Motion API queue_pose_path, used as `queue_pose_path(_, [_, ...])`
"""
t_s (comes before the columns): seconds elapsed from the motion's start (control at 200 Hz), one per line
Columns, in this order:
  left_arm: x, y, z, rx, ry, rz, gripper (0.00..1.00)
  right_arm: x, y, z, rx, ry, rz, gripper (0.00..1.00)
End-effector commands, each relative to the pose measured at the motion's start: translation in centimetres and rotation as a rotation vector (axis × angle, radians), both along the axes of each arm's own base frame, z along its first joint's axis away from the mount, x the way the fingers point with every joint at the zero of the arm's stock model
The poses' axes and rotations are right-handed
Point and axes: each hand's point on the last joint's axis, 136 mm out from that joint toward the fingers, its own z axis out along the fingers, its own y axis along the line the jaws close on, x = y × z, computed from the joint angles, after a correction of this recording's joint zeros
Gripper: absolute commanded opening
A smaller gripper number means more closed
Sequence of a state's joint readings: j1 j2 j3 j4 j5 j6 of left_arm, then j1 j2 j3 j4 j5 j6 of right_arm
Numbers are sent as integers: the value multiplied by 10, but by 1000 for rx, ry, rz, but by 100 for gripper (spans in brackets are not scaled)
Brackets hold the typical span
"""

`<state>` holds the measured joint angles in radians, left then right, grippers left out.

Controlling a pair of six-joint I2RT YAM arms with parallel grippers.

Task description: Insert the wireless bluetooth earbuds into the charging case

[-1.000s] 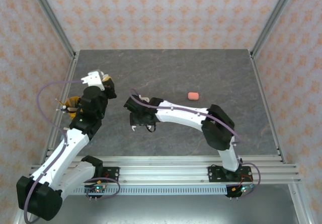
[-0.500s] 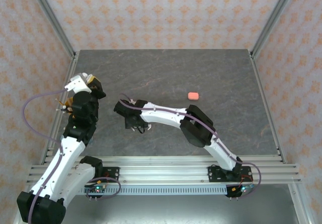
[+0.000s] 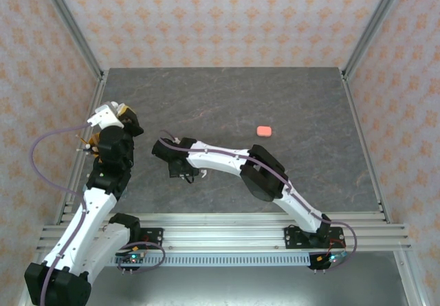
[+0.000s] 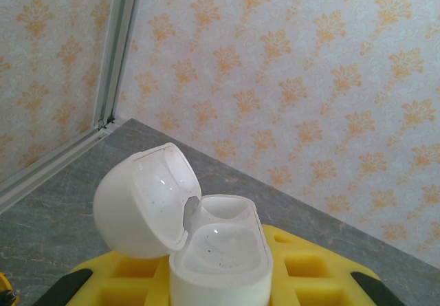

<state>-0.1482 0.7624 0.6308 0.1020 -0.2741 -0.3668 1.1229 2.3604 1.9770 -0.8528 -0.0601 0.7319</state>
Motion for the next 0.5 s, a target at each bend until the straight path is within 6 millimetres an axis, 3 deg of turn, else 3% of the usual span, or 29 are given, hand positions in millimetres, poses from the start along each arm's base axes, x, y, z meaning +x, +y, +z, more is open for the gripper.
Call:
queue_pose_path(0.0, [-5,7,5,-10,-30,33,0,-6,-6,-10,-54,18,-9,52])
queue_pose_path(0.49, [-8,10,3,-14,-33,41,0,-14,-11,-19,-117,39,-84,43])
